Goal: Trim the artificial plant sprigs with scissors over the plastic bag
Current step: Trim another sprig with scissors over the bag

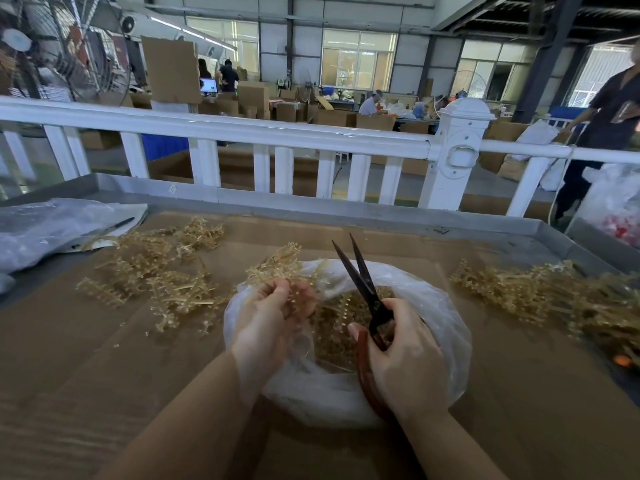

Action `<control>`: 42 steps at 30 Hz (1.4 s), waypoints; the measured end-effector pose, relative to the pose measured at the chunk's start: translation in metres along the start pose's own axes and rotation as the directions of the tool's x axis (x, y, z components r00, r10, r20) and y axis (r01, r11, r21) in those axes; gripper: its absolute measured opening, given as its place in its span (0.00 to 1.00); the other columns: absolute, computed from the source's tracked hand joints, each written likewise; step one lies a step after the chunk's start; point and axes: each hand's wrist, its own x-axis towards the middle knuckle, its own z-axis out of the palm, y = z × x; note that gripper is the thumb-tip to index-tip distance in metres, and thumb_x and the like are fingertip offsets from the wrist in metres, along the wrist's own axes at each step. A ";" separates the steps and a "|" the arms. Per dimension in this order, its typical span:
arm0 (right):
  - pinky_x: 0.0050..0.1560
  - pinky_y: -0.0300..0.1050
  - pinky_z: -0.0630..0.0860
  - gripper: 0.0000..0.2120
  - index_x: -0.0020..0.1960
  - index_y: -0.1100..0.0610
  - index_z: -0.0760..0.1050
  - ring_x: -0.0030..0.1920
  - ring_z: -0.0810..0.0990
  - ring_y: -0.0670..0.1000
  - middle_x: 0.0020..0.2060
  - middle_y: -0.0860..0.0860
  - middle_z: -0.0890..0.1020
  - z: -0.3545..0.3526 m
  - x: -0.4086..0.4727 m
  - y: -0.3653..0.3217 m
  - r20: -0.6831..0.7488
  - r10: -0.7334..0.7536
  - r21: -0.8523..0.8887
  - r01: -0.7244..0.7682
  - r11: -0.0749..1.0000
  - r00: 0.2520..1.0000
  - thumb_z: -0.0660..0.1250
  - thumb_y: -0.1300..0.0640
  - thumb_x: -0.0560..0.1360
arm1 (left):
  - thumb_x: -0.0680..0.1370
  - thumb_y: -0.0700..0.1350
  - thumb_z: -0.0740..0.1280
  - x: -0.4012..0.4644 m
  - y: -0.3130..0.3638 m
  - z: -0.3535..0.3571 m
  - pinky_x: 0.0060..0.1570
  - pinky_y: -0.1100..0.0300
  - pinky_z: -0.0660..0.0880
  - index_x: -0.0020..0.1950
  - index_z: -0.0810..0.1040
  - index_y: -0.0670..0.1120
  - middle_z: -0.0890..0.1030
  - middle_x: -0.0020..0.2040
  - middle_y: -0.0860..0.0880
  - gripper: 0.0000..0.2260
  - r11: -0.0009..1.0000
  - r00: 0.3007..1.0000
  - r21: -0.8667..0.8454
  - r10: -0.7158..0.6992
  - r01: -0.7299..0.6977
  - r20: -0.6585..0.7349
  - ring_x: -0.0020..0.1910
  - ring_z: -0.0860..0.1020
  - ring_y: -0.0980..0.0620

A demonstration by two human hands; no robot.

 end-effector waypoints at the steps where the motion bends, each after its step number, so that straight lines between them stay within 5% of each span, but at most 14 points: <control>1: 0.38 0.24 0.61 0.18 0.52 0.53 0.75 0.38 0.74 0.42 0.38 0.43 0.77 0.000 0.000 0.000 -0.008 -0.001 0.002 0.001 1.000 1.000 0.74 0.45 0.68 | 0.82 0.38 0.57 0.001 0.007 0.000 0.34 0.59 0.81 0.47 0.73 0.37 0.82 0.37 0.42 0.08 1.000 0.999 -0.008 0.030 -0.030 -0.011 0.33 0.82 0.51; 5: 0.37 0.30 0.65 0.19 0.52 0.54 0.76 0.38 0.75 0.44 0.39 0.44 0.79 0.001 0.000 -0.001 -0.023 -0.017 0.000 0.017 1.000 1.000 0.74 0.44 0.68 | 0.83 0.38 0.55 0.012 0.035 -0.012 0.39 0.57 0.81 0.45 0.70 0.39 0.79 0.41 0.40 0.09 0.989 0.978 -0.053 0.124 -0.135 -0.167 0.38 0.81 0.48; 8: 0.38 0.25 0.61 0.19 0.52 0.53 0.76 0.38 0.75 0.43 0.38 0.44 0.79 0.002 0.000 -0.001 -0.023 -0.023 -0.012 0.023 1.000 0.999 0.74 0.44 0.67 | 0.83 0.39 0.55 0.025 0.051 -0.028 0.34 0.57 0.81 0.45 0.69 0.42 0.79 0.39 0.43 0.09 0.975 0.937 -0.151 0.106 -0.163 -0.332 0.37 0.80 0.50; 11: 0.34 0.20 0.58 0.19 0.51 0.52 0.75 0.37 0.71 0.40 0.36 0.43 0.77 0.002 0.000 -0.001 -0.025 -0.018 -0.018 0.018 1.000 1.000 0.75 0.44 0.67 | 0.84 0.43 0.53 0.037 0.058 -0.050 0.28 0.65 0.77 0.56 0.74 0.41 0.80 0.33 0.49 0.11 0.991 0.886 -0.083 0.052 -0.102 -0.461 0.31 0.79 0.55; 13: 0.34 0.20 0.57 0.19 0.51 0.52 0.74 0.36 0.71 0.41 0.36 0.43 0.77 0.003 0.000 0.000 -0.025 -0.030 -0.018 0.029 0.999 0.999 0.74 0.44 0.67 | 0.84 0.44 0.55 0.041 0.056 -0.060 0.38 0.62 0.76 0.65 0.72 0.40 0.78 0.41 0.48 0.14 0.999 0.849 0.010 0.050 -0.053 -0.525 0.37 0.77 0.53; 18: 0.37 0.22 0.58 0.19 0.52 0.52 0.75 0.36 0.76 0.44 0.37 0.44 0.78 0.004 0.000 0.001 -0.013 -0.039 -0.018 0.039 0.999 0.999 0.76 0.45 0.67 | 0.81 0.37 0.57 0.033 0.048 -0.060 0.55 0.55 0.72 0.71 0.67 0.38 0.77 0.51 0.43 0.17 0.949 0.808 0.314 0.186 -0.001 -0.559 0.51 0.77 0.47; 20: 0.37 0.22 0.59 0.19 0.52 0.52 0.75 0.36 0.77 0.44 0.37 0.44 0.78 0.004 0.000 0.001 -0.009 -0.041 -0.016 0.040 0.999 0.999 0.76 0.46 0.67 | 0.81 0.39 0.58 0.026 0.045 -0.055 0.64 0.47 0.70 0.76 0.57 0.42 0.71 0.66 0.38 0.23 0.857 0.818 0.515 0.282 0.020 -0.502 0.64 0.72 0.40; 24: 0.36 0.30 0.67 0.19 0.51 0.53 0.76 0.37 0.79 0.46 0.37 0.45 0.80 0.004 -0.001 0.000 -0.009 -0.052 -0.033 0.052 0.998 0.999 0.77 0.47 0.66 | 0.81 0.40 0.60 0.019 0.039 -0.050 0.72 0.47 0.61 0.78 0.46 0.42 0.57 0.76 0.39 0.30 0.678 0.882 0.735 0.341 0.010 -0.326 0.74 0.60 0.41; 28: 0.39 0.37 0.72 0.17 0.53 0.53 0.75 0.41 0.79 0.49 0.40 0.47 0.80 0.004 0.000 0.001 0.095 -0.018 -0.048 0.022 0.999 0.995 0.74 0.47 0.69 | 0.80 0.39 0.62 0.015 0.031 -0.044 0.74 0.55 0.45 0.77 0.46 0.36 0.43 0.78 0.38 0.32 0.429 0.898 0.903 0.403 -0.015 -0.177 0.77 0.43 0.43; 35: 0.48 0.39 0.74 0.18 0.58 0.48 0.71 0.50 0.77 0.47 0.46 0.46 0.79 0.002 0.004 0.002 0.272 0.053 -0.114 -0.022 0.993 0.961 0.67 0.40 0.73 | 0.80 0.40 0.58 0.009 0.025 -0.032 0.73 0.47 0.38 0.77 0.44 0.37 0.36 0.75 0.32 0.31 0.003 0.878 1.000 0.477 0.030 -0.027 0.75 0.36 0.35; 37: 0.48 0.39 0.74 0.18 0.58 0.48 0.71 0.49 0.77 0.46 0.46 0.45 0.79 0.002 0.004 0.001 0.276 0.051 -0.114 -0.020 0.993 0.960 0.67 0.41 0.73 | 0.80 0.41 0.58 0.008 0.021 -0.029 0.72 0.48 0.35 0.78 0.48 0.41 0.38 0.77 0.37 0.29 -0.091 0.864 0.996 0.500 -0.016 0.060 0.75 0.35 0.39; 39: 0.48 0.39 0.74 0.17 0.57 0.48 0.71 0.49 0.77 0.46 0.45 0.45 0.79 0.002 0.004 0.002 0.276 0.049 -0.112 -0.019 0.994 0.960 0.67 0.41 0.73 | 0.80 0.44 0.59 0.008 0.014 -0.025 0.73 0.51 0.36 0.75 0.61 0.46 0.51 0.78 0.43 0.23 -0.157 0.857 0.981 0.485 -0.111 0.174 0.77 0.42 0.44; 42: 0.46 0.38 0.73 0.17 0.56 0.47 0.71 0.48 0.77 0.46 0.45 0.44 0.79 0.003 0.004 0.002 0.277 0.050 -0.106 -0.021 0.994 0.959 0.67 0.41 0.73 | 0.79 0.46 0.62 0.008 0.004 -0.017 0.72 0.53 0.58 0.66 0.73 0.50 0.71 0.69 0.50 0.15 -0.127 0.877 0.964 0.400 -0.235 0.267 0.70 0.63 0.50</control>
